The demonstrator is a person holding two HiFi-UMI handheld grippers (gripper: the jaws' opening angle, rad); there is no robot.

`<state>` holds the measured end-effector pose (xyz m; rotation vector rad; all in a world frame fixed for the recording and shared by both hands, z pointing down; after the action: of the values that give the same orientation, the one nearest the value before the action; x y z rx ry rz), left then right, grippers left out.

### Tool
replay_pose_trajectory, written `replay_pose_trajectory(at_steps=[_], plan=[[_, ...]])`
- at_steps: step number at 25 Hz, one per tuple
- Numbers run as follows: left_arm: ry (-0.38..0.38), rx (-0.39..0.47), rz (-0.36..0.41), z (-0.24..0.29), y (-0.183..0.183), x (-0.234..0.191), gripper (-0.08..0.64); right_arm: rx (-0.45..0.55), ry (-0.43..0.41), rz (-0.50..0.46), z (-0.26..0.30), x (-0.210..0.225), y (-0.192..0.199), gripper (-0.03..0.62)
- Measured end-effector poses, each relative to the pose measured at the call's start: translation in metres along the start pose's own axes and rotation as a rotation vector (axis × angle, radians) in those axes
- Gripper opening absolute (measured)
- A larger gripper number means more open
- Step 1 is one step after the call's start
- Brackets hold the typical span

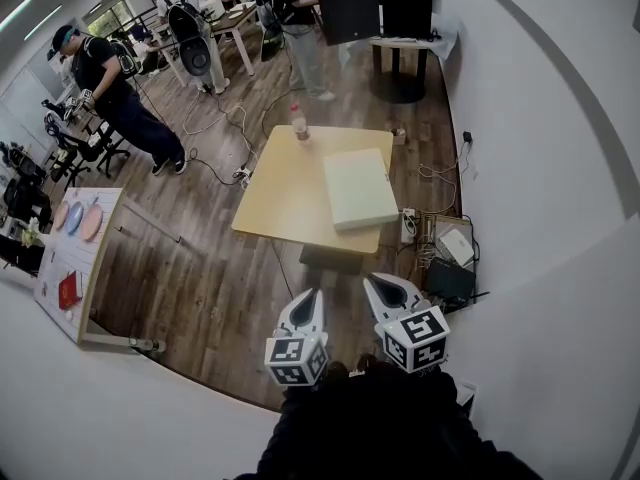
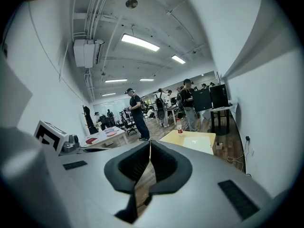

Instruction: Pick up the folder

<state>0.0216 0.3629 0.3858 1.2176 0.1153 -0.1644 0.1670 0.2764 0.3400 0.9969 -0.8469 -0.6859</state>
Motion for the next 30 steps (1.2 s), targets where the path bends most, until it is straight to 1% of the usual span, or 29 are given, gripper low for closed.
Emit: replay_pose_trajectory(at_steps=[6, 10, 15, 21, 25, 27, 30], plan=[[-0.003, -0.037, -0.010, 0.007, 0.014, 0.009, 0.034, -0.060, -0.016, -0.005, 0.002, 0.010, 0.019, 0.025], [-0.007, -0.050, -0.019, 0.014, 0.020, 0.004, 0.035, -0.090, -0.033, -0.017, 0.011, 0.011, 0.024, 0.025], [0.005, -0.063, -0.032, 0.031, 0.018, -0.010, 0.034, -0.117, -0.015, -0.017, 0.032, 0.018, 0.023, 0.025], [0.047, -0.059, -0.041, 0.074, 0.000, -0.037, 0.034, -0.129, 0.031, -0.012, 0.071, 0.037, 0.011, 0.023], [0.069, -0.069, -0.044, 0.109, -0.011, -0.067, 0.034, -0.122, 0.008, 0.002, 0.111, 0.047, -0.005, 0.023], [0.072, -0.074, -0.051, 0.126, -0.018, -0.086, 0.034, -0.133, -0.002, 0.006, 0.136, 0.050, -0.012, 0.023], [0.079, -0.084, -0.055, 0.155, -0.028, -0.116, 0.034, -0.157, 0.006, 0.012, 0.176, 0.060, -0.023, 0.023]])
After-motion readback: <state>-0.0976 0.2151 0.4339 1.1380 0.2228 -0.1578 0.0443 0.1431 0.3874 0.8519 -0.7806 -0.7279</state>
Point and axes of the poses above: the fingertips, and each gripper's own axes: z forward along the fingers, x to its right, y out of its underside, the point moved 7 cm from there along -z, backward along the fingers, and after that the axes turned 4 degrees about z, right-handed, at the moved point
